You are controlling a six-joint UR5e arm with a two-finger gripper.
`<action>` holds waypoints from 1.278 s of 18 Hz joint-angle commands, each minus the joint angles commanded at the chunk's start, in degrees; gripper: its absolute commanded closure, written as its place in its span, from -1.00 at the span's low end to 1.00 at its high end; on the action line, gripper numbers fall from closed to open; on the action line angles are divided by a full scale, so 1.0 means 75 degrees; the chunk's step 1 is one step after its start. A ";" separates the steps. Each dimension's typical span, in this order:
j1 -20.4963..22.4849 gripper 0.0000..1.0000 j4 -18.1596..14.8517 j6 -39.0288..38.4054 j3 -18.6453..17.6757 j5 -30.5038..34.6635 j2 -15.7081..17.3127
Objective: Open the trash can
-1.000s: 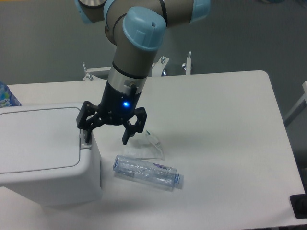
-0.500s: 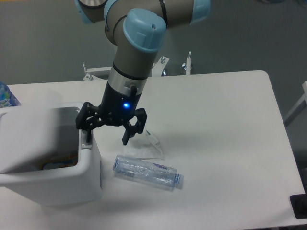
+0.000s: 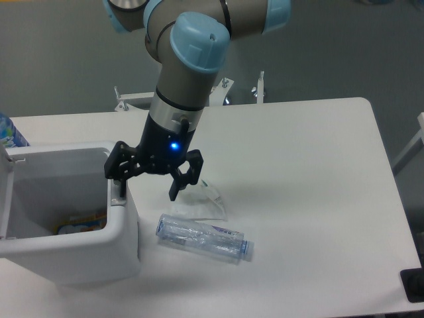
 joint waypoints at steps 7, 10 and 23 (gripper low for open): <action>0.0339 -1.00 0.1006 0.0187 0.0328 0.0000 0.0070; 0.0666 -1.00 0.1148 0.0234 0.0539 0.0000 0.0082; 0.1664 -1.00 0.1032 0.2025 0.1336 0.2764 0.0082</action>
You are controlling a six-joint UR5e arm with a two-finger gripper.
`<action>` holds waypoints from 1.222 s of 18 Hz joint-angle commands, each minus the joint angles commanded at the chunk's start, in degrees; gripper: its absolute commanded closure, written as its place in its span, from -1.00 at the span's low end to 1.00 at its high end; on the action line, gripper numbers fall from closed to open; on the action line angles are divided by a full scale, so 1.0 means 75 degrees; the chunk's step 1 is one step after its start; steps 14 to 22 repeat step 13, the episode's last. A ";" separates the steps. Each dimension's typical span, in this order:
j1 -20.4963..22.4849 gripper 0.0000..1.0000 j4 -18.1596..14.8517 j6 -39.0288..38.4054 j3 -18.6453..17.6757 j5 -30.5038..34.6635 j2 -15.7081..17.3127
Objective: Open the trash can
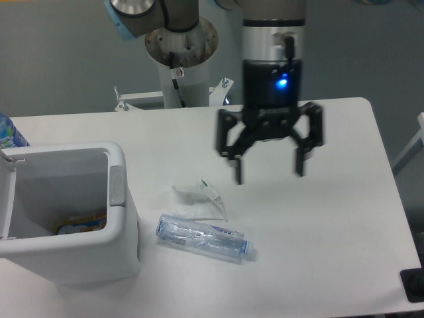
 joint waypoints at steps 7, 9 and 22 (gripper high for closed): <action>0.0140 -1.00 -0.0715 0.3139 -0.0479 0.1267 0.0000; 0.0258 -1.00 -0.0727 0.3680 -0.0656 0.1278 0.0023; 0.0457 -1.00 -0.0727 0.3741 -0.0727 0.1267 0.0070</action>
